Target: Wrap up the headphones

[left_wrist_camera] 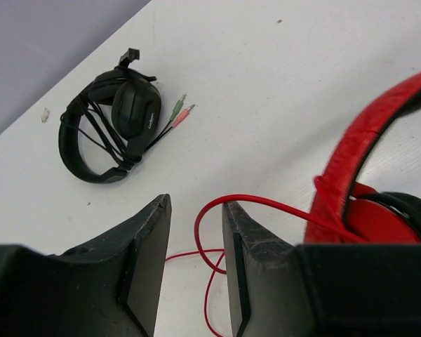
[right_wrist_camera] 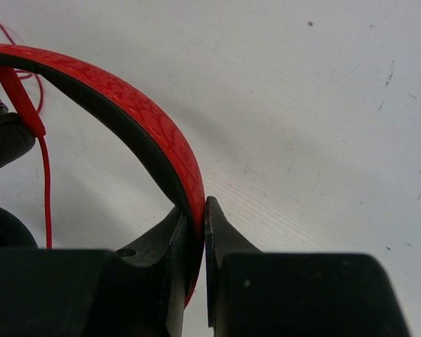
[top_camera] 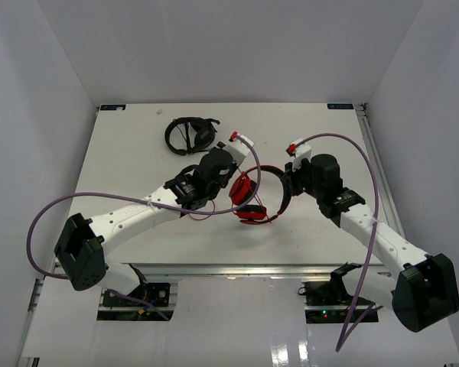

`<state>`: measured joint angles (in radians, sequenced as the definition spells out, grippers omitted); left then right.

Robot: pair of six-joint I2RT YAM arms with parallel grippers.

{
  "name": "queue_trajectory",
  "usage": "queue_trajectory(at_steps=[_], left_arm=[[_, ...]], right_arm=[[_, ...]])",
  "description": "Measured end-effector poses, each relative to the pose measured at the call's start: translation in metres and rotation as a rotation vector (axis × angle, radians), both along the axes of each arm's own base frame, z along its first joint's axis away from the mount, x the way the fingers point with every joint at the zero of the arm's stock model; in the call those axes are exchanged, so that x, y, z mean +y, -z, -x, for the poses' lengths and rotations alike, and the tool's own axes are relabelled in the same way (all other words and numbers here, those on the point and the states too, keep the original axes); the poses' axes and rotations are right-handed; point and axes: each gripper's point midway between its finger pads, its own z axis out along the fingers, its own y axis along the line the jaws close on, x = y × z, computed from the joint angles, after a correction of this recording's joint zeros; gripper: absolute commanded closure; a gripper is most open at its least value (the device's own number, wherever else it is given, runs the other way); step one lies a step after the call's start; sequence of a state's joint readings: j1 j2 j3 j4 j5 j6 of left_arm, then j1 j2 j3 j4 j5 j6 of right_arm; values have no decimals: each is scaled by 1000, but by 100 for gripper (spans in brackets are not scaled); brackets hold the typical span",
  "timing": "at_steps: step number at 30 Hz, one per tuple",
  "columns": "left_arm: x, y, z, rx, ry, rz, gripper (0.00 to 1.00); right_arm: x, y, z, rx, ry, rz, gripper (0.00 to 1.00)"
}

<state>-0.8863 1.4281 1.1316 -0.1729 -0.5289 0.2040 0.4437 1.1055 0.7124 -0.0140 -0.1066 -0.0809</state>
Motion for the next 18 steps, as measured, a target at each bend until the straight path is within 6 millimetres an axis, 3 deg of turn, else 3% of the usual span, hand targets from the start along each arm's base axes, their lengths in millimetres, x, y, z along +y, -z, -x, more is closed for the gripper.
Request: queue_trajectory(at_steps=[6,18], left_arm=[[14,17,-10,58,-22,86,53],[5,70,11,192,34,224,50]], right_arm=[[9,-6,14,9,-79,-29,92],[18,-5,37,75,-169,-66,92]])
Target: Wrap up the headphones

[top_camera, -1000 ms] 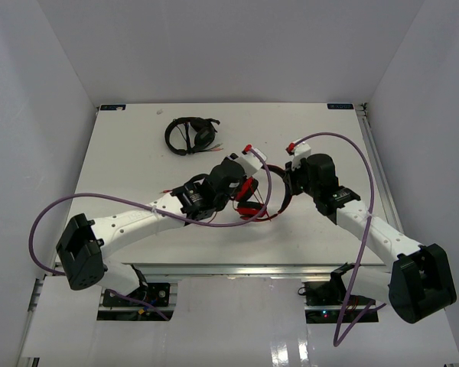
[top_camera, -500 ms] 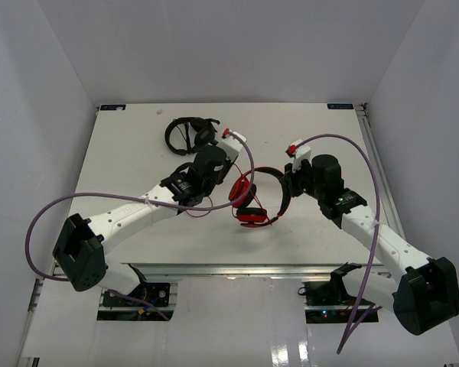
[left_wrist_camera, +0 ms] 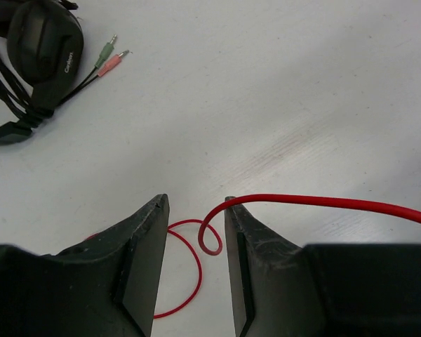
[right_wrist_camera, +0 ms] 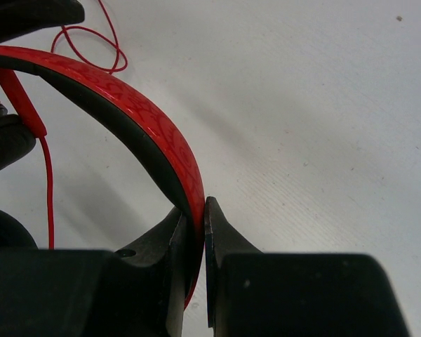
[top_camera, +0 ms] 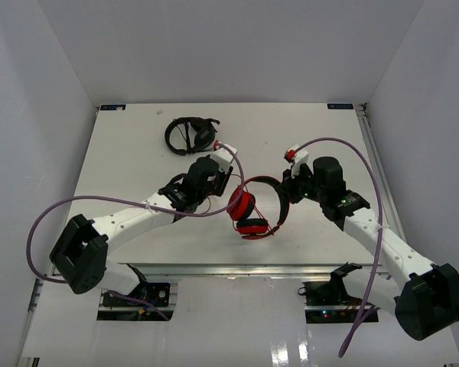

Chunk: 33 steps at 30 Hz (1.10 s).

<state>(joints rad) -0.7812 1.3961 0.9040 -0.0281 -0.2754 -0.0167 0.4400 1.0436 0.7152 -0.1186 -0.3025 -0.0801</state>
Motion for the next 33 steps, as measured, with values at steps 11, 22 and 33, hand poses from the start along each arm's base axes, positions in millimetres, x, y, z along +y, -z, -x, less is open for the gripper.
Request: queue_trajectory(at_steps=[11,22,33], left_arm=[[-11,29,16,66,19,160,49],[-21,47,19,100,25,238,49],[-17,75,19,139,13,216,59]], right_arm=[[8,-31,5,6,-46,-62,92],[2,-52,11,7,-42,-101,92],[-5,-73,13,17,-31,-147,92]])
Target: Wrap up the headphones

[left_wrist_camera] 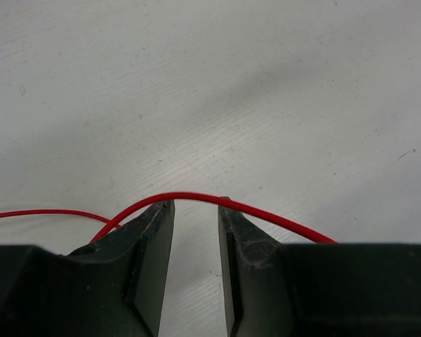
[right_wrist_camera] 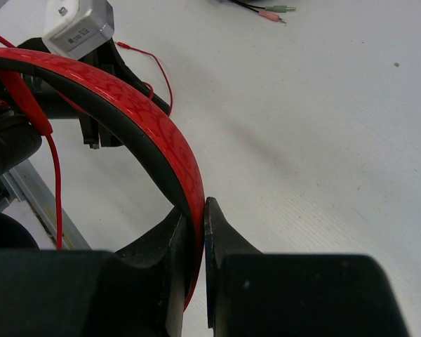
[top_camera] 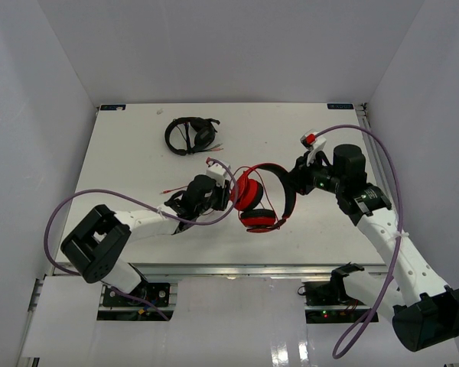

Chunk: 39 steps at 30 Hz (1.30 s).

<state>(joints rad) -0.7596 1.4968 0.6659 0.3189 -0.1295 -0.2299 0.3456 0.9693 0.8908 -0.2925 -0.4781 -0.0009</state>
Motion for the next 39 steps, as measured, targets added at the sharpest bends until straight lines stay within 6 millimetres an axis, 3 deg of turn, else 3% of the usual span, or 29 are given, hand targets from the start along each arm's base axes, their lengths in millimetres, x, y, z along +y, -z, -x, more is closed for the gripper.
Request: queue_trajectory(at_steps=[6,10,16,20,25,34,39], left_arm=[[2,1,2,0,14,-6,50],[3,-5,16,0,80,-3,41],[2,-38,53,-25,236,64,30],[-1,-62,77,-32,336,129,29],[0,-75,95,-13,391,165,28],[33,-102,87,-208,325,53,23],[48,-87,64,-320,290,-111,22]], right_arm=[[-2,-8,2,-12,-4,-16,92],[-3,-9,3,-11,-7,-19,92],[-5,-8,2,-5,4,-21,92],[-6,-8,1,-3,13,-19,92],[-8,-8,-1,-3,21,-18,92],[-10,-7,-1,0,22,-17,92],[-6,-8,4,-9,-28,-25,92]])
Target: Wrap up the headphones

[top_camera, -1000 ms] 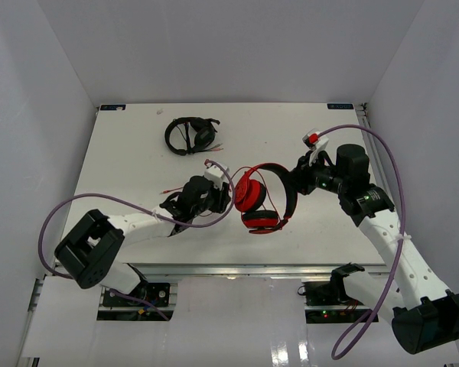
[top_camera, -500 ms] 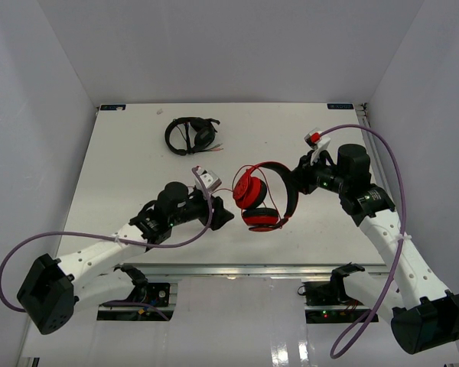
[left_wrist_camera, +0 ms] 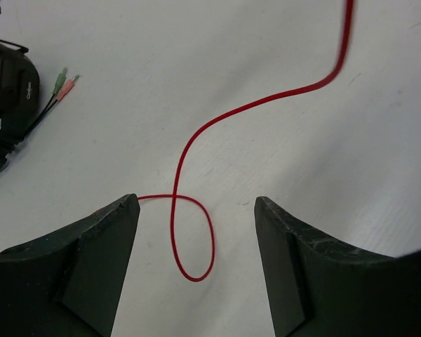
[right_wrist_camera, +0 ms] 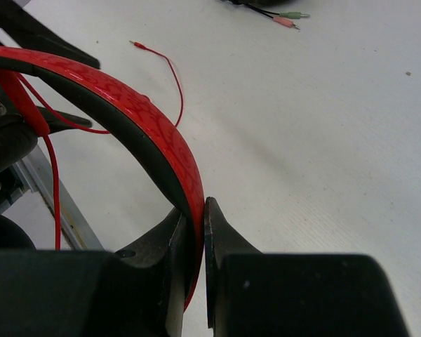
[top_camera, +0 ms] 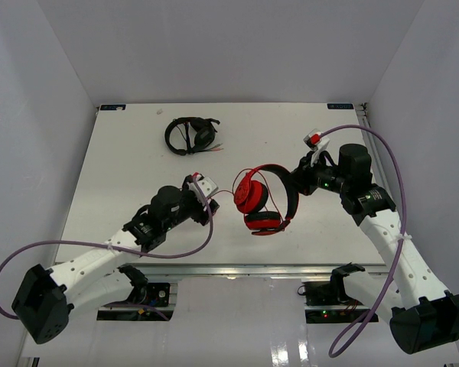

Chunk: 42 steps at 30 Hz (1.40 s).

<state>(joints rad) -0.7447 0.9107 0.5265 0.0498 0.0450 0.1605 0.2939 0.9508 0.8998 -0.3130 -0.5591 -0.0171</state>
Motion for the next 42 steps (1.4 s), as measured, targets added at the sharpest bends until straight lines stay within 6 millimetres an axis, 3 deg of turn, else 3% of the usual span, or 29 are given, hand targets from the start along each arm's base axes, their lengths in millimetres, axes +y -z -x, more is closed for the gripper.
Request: queue_trajectory(at_steps=[5,9,10,14,20,25,34,42], left_arm=[[9,44,-29,22,-35,-138,24],[10,60,-38,46,-21,-154,30],[9,62,-39,49,-16,-156,35],[8,76,-43,77,-9,-168,68],[11,91,-35,131,9,-150,94],[5,100,-20,208,44,-104,96],[-22,82,2,315,76,127,93],[-76,85,38,391,171,142,93]], right_arm=[[5,-2,6,-16,-58,-5,92],[6,-3,8,-24,-80,-8,92],[6,-3,8,-25,-81,-9,92],[5,-4,8,-24,-82,-12,92],[5,-9,7,-30,-84,-20,92],[6,-16,0,-17,-71,-34,92],[12,-32,-28,94,16,-116,92],[-6,-20,-63,197,293,-145,92]])
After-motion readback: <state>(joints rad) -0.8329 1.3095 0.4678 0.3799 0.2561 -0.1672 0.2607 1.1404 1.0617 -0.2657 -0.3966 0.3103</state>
